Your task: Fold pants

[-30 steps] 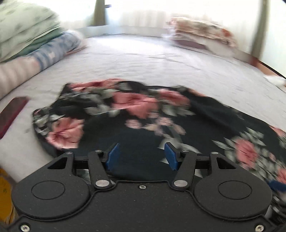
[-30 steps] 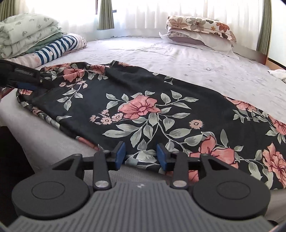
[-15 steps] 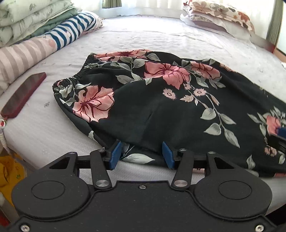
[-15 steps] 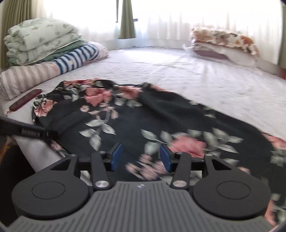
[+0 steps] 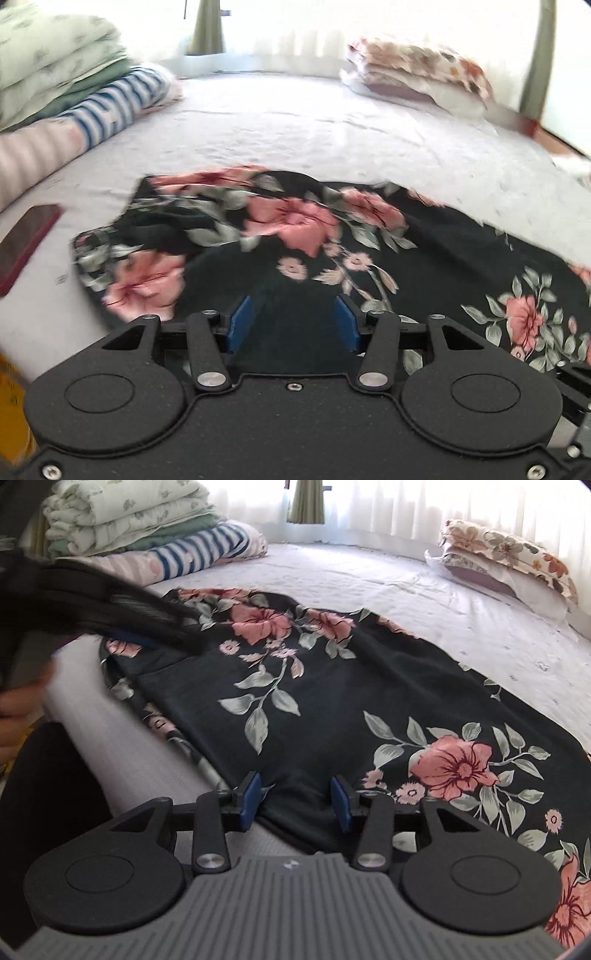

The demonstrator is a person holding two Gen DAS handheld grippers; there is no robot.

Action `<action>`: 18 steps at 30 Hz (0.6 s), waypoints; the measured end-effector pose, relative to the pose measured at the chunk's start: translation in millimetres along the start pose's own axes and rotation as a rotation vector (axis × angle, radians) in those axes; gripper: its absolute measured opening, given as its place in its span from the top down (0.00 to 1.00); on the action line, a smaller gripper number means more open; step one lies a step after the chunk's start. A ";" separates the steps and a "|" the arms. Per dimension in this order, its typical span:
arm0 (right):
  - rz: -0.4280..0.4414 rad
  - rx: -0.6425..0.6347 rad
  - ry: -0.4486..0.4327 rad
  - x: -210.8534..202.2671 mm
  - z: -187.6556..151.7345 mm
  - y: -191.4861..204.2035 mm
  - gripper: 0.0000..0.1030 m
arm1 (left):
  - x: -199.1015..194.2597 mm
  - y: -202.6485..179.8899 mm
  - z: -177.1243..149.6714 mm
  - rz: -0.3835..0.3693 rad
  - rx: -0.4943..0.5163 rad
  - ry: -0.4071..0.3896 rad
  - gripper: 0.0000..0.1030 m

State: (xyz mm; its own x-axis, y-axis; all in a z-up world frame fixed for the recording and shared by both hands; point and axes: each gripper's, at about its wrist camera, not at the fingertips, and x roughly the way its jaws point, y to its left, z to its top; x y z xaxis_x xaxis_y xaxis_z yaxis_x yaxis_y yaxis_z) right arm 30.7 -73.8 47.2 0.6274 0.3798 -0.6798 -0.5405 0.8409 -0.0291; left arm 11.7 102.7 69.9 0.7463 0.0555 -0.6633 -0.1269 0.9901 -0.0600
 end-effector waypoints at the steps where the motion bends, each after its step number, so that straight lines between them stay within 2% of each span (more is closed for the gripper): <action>1: 0.009 -0.002 0.006 -2.0 -0.4 -1.2 0.52 | 7.0 -6.0 -2.2 0.003 0.028 0.023 0.53; 3: 0.030 0.002 0.015 -5.1 -1.6 -4.7 0.52 | 22.3 -13.0 -13.3 0.034 0.088 0.107 0.54; 5: 0.048 0.002 0.019 -6.8 -2.0 -7.9 0.51 | 16.7 -13.7 -24.3 0.038 0.121 0.073 0.54; 10: 0.079 -0.008 0.030 -11.7 -2.7 -10.2 0.50 | 2.6 -5.4 -35.2 0.025 0.105 0.088 0.54; 12: 0.082 -0.030 0.024 -14.5 -2.8 -9.4 0.44 | -2.9 -4.7 -36.4 0.031 0.099 0.078 0.54; 13: 0.092 -0.031 0.022 -16.9 -2.2 -10.2 0.36 | -4.3 -3.7 -36.8 0.031 0.098 0.072 0.54; 16: 0.145 0.020 -0.010 -26.0 0.1 -18.5 0.32 | -12.6 1.3 -36.2 0.016 0.083 0.068 0.55; 18: 0.130 0.066 -0.059 -30.5 2.7 -25.6 0.29 | -22.0 8.2 -33.0 0.016 0.055 0.038 0.55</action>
State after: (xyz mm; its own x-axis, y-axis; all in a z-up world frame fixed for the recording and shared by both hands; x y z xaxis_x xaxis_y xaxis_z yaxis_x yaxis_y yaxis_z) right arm 27.0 -105.9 70.7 0.5870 0.5076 -0.6306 -0.5828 0.8057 0.1061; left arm -27.4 105.4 59.4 0.7190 0.0670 -0.6918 -0.1015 0.9948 -0.0091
